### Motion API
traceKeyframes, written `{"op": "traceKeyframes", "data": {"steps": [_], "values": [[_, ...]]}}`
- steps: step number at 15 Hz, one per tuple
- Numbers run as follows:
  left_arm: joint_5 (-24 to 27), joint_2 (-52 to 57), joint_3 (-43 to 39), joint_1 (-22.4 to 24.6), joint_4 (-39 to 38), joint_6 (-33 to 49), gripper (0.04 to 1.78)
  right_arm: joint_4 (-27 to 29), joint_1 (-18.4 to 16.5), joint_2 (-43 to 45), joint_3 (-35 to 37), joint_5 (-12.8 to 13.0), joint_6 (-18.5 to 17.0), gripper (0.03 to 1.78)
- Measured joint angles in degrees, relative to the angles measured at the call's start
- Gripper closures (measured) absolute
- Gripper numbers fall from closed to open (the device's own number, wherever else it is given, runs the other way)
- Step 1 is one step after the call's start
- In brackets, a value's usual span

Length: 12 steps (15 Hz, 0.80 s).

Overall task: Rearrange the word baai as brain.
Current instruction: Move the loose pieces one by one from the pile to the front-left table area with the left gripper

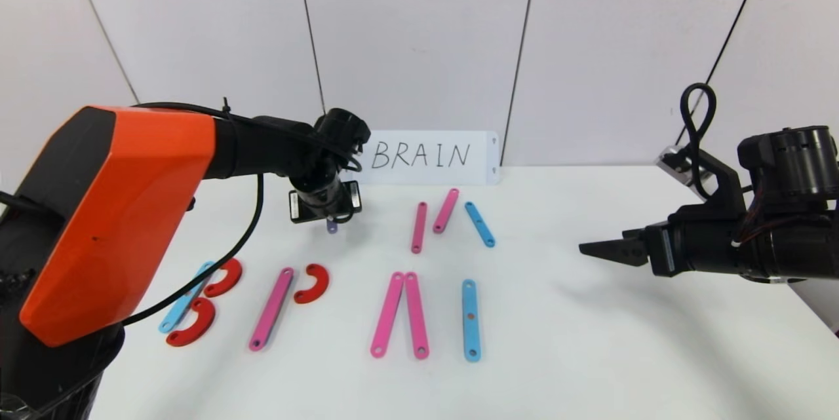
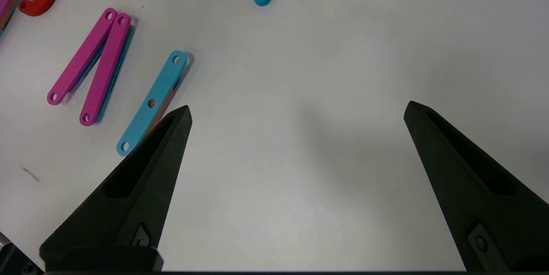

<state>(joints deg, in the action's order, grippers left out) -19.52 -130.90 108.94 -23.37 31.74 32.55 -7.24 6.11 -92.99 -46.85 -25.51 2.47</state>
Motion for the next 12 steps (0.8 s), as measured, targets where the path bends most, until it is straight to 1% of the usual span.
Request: {"op": "traceKeyframes", "data": {"steps": [2,4,9,12], "values": [[0.04,2.35,-1.33,0.0,1.93,1.43,1.55,0.02,0.0,0.0,0.0,0.0,-0.02,0.08],[0.12,5.13,-4.47,-0.06,3.19,3.44,1.55,0.0,0.0,0.0,0.05,0.0,0.0,0.08],[0.0,14.18,-17.53,-2.01,3.21,11.22,1.55,0.02,0.11,0.02,0.13,0.0,0.05,0.08],[-0.21,20.02,-24.95,-5.16,3.62,16.51,1.55,0.02,0.2,0.05,0.18,0.0,0.05,0.08]]}}
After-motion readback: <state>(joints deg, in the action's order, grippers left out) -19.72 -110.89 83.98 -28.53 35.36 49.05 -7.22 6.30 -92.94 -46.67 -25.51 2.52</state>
